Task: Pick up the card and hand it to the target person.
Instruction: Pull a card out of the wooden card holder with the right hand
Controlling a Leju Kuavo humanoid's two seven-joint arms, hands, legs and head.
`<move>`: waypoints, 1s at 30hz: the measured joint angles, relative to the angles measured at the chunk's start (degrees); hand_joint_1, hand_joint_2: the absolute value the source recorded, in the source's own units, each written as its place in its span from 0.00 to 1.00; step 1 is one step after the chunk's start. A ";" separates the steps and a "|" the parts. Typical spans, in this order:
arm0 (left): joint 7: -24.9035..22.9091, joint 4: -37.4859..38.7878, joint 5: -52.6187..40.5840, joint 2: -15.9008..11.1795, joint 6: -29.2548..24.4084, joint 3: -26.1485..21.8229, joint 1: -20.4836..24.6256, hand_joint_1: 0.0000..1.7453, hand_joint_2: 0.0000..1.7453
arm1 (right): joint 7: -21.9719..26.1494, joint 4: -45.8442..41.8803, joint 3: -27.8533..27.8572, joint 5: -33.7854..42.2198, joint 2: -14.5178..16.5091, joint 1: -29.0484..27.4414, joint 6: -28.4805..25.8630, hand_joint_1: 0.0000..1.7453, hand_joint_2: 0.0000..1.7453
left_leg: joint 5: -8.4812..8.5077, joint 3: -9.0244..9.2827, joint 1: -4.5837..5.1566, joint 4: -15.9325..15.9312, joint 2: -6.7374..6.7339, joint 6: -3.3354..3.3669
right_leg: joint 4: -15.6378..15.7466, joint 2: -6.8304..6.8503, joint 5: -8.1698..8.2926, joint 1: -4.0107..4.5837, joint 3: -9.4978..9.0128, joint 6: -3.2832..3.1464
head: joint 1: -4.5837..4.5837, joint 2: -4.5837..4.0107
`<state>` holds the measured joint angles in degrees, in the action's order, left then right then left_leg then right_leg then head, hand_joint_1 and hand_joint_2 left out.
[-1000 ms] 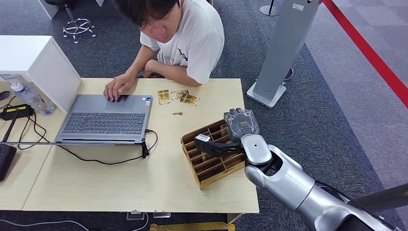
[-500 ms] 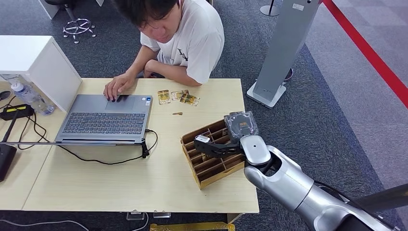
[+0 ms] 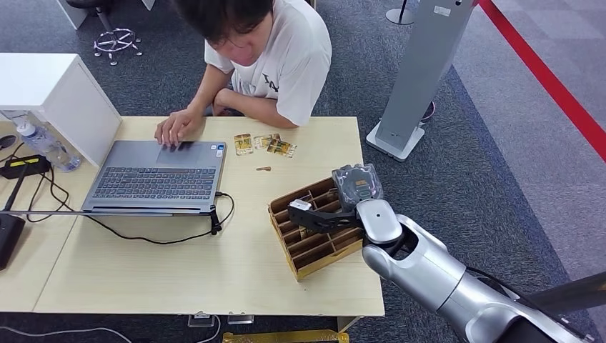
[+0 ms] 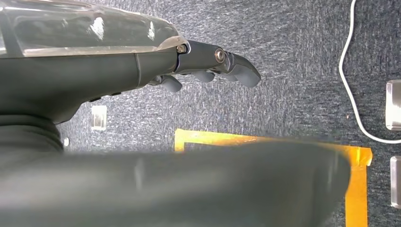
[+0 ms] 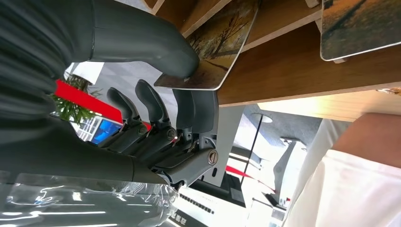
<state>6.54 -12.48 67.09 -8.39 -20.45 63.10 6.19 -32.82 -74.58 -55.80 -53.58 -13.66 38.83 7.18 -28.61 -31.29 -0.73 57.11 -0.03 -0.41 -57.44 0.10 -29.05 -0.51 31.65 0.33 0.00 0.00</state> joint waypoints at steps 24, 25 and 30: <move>0.00 0.00 0.04 -0.11 0.27 0.00 -0.04 0.00 1.00 | 5.43 -2.64 -0.99 14.86 -0.38 4.89 16.56 0.87 1.00 | 0.00 0.00 0.00 0.00 -0.01 0.00 | 0.00 -0.01 0.00 0.00 0.01 0.00 | 0.02 0.00; -0.01 0.00 0.04 -0.11 0.27 0.00 -0.04 0.00 1.00 | 5.44 -2.69 -1.28 15.79 -0.46 5.24 16.94 0.87 1.00 | 0.00 0.00 0.00 0.00 -0.01 0.00 | 0.00 -0.01 0.00 0.00 0.01 0.00 | 0.01 0.00; -0.36 0.00 0.06 -0.11 0.28 0.00 -0.05 0.00 1.00 | 4.45 -3.50 -3.11 18.11 -1.20 6.32 17.25 0.87 1.00 | 0.00 0.00 0.00 0.00 -0.02 0.00 | 0.00 -0.02 0.00 0.00 0.02 0.00 | -0.02 0.00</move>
<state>6.18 -12.48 67.14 -8.50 -20.16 63.10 6.13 -28.37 -78.08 -58.91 -35.47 -14.86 45.16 24.43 -28.61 -31.29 -0.73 57.12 -0.05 -0.41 -57.43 0.08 -29.05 -0.51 31.67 0.33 -0.02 0.00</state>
